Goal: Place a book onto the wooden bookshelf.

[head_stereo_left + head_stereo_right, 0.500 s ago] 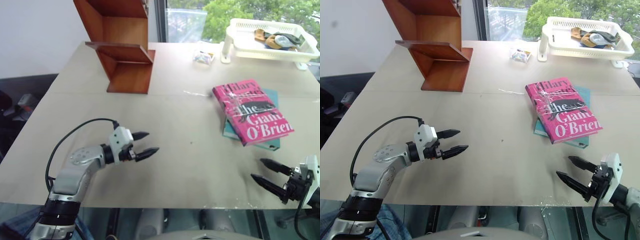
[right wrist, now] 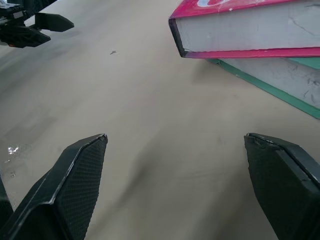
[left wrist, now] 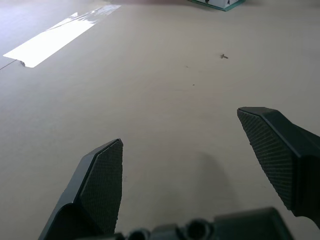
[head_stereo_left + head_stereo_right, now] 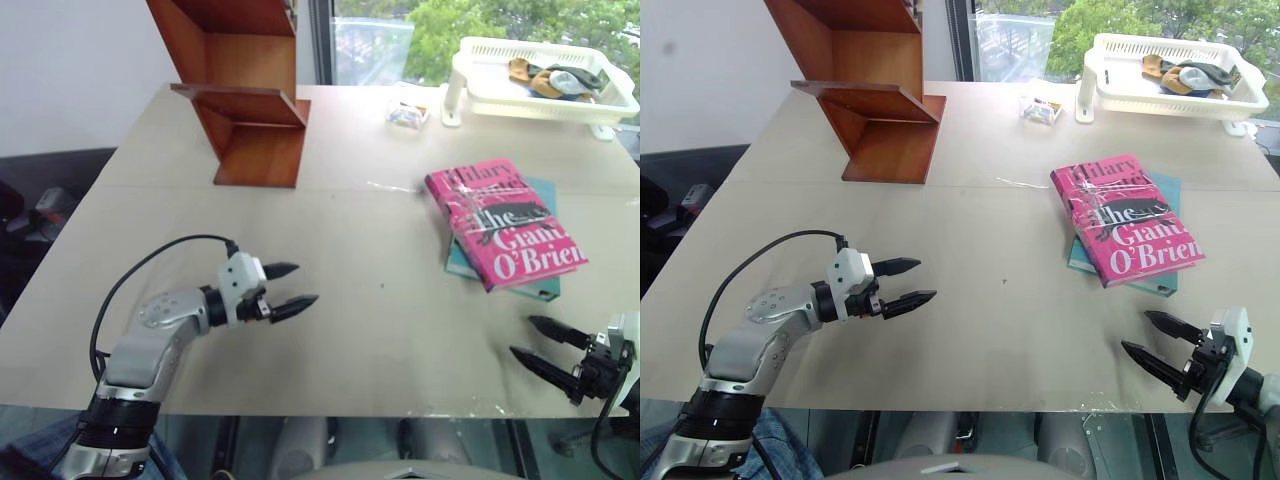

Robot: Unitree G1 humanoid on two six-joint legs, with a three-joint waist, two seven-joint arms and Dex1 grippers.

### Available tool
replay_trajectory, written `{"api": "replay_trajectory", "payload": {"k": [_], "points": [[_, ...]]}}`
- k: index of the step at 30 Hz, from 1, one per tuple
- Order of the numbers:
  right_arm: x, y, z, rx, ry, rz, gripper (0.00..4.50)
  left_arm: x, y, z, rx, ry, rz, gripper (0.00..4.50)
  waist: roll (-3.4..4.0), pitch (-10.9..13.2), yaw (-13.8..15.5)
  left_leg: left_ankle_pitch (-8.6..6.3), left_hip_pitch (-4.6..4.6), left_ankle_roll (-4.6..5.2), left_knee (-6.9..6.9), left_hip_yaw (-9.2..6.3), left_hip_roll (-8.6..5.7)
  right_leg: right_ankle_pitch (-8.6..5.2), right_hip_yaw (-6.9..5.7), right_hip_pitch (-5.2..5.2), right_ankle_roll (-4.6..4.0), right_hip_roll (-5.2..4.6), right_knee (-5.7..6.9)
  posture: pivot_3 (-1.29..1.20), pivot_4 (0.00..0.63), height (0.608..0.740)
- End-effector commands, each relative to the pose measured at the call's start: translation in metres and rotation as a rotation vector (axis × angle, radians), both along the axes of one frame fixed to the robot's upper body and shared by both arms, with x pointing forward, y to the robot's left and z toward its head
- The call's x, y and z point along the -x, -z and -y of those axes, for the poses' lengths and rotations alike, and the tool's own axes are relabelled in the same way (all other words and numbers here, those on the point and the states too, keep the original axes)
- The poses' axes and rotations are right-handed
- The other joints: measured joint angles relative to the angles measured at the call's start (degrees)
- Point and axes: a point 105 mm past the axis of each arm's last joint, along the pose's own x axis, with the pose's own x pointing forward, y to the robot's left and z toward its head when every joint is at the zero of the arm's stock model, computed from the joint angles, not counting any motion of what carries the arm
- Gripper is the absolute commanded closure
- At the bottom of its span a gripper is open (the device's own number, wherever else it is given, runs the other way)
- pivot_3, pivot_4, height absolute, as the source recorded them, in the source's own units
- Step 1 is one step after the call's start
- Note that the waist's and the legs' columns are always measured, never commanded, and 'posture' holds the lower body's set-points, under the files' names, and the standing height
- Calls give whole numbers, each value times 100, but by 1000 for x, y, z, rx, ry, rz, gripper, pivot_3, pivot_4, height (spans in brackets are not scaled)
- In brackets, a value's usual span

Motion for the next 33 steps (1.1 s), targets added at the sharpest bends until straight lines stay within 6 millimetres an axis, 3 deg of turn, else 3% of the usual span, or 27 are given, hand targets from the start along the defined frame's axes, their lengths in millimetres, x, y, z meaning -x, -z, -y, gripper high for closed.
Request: {"api": "replay_trajectory", "payload": {"k": [1, 12, 19, 26, 33], "points": [[1, -2, 2, 9, -10, 27, 0, -3, -13, -3, -2, 6, 55, 306, 0, 0, 1, 0, 0, 0, 0, 0, 0, 0, -1, 0, 0, 1, 0, 0, 150, 740], [-2, 5, 8, 20, 13, 32, 0, -7, -17, -6, -13, 7, 82, 306, 0, 0, 0, 0, 0, 0, 0, 1, 1, 0, 2, 0, 0, 23, 0, 0, 150, 740], [-12, -5, 33, 70, 100, 76, 0, -6, -51, -11, 40, 63, 152, 306, 0, 0, -2, 0, 1, 0, 1, 1, 2, 0, 2, 0, 0, 27, 2, 0, 150, 740], [-30, -36, 69, 120, 212, 164, 0, 10, -99, -25, 41, 193, 192, 306, -1, 1, -18, 1, 4, -1, 1, 3, 4, 0, 3, 0, 1, 37, 4, 0, 150, 740], [-51, -75, 89, 140, 266, 250, 0, 27, -126, -37, 17, 299, 166, 306, 1, 6, -44, 1, 5, -1, 3, 10, 2, 0, 7, -1, 3, 45, 7, 0, 150, 740]]}}
